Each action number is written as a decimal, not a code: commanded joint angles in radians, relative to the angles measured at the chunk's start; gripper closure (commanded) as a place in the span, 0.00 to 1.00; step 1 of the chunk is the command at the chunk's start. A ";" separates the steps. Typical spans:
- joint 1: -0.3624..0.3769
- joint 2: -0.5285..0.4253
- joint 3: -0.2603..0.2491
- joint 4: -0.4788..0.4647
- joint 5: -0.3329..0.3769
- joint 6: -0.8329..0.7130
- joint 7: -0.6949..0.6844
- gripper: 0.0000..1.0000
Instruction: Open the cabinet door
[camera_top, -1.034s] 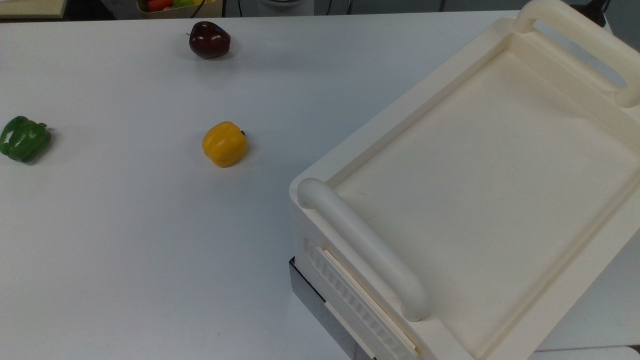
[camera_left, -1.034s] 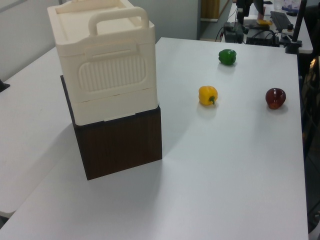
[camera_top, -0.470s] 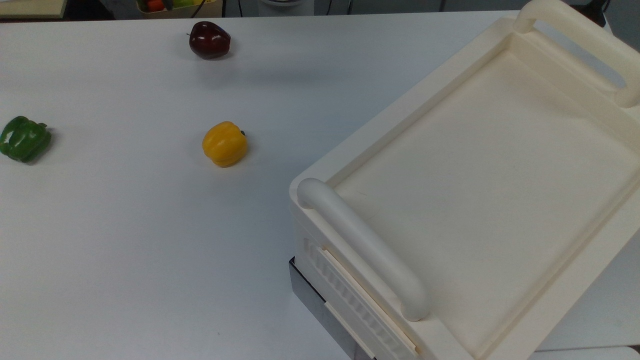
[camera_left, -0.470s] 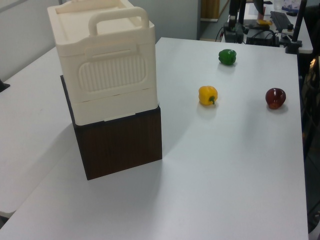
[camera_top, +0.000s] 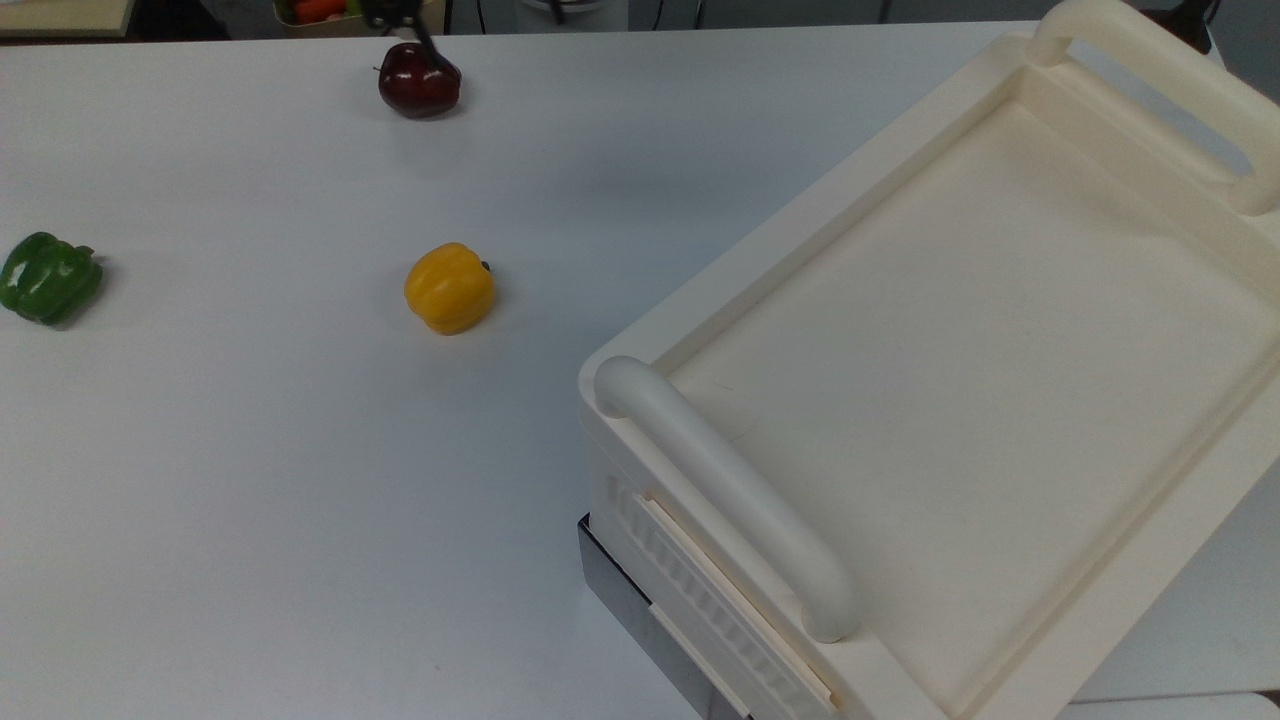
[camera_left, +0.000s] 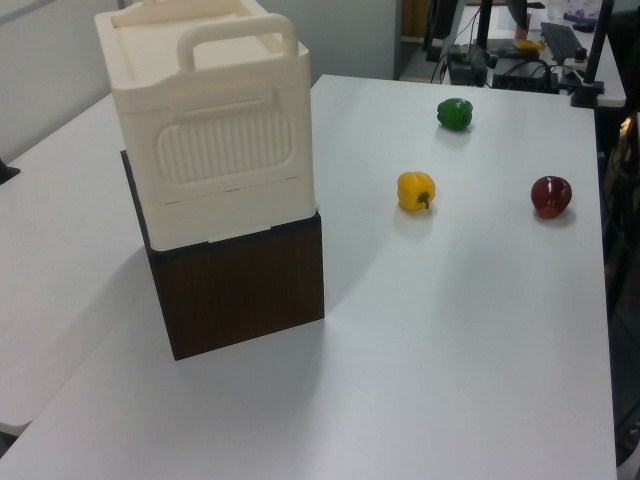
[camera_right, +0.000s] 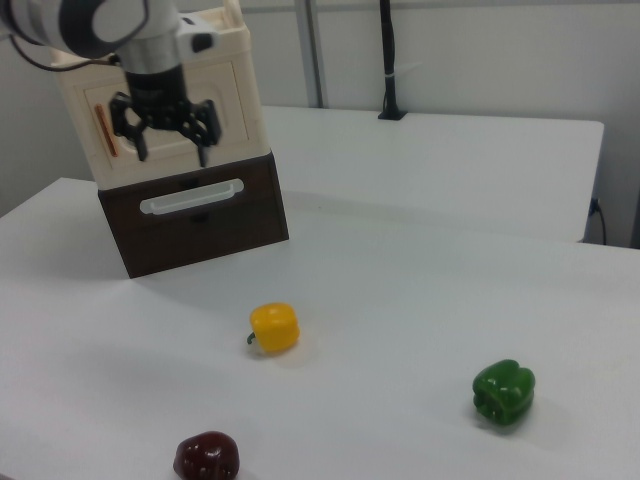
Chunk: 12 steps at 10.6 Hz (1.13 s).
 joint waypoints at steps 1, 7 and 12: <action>0.141 -0.007 -0.011 -0.007 0.015 0.116 -0.007 0.02; 0.307 0.056 -0.012 -0.004 -0.002 0.389 0.069 0.21; 0.387 0.140 -0.012 0.003 -0.023 0.561 0.115 0.41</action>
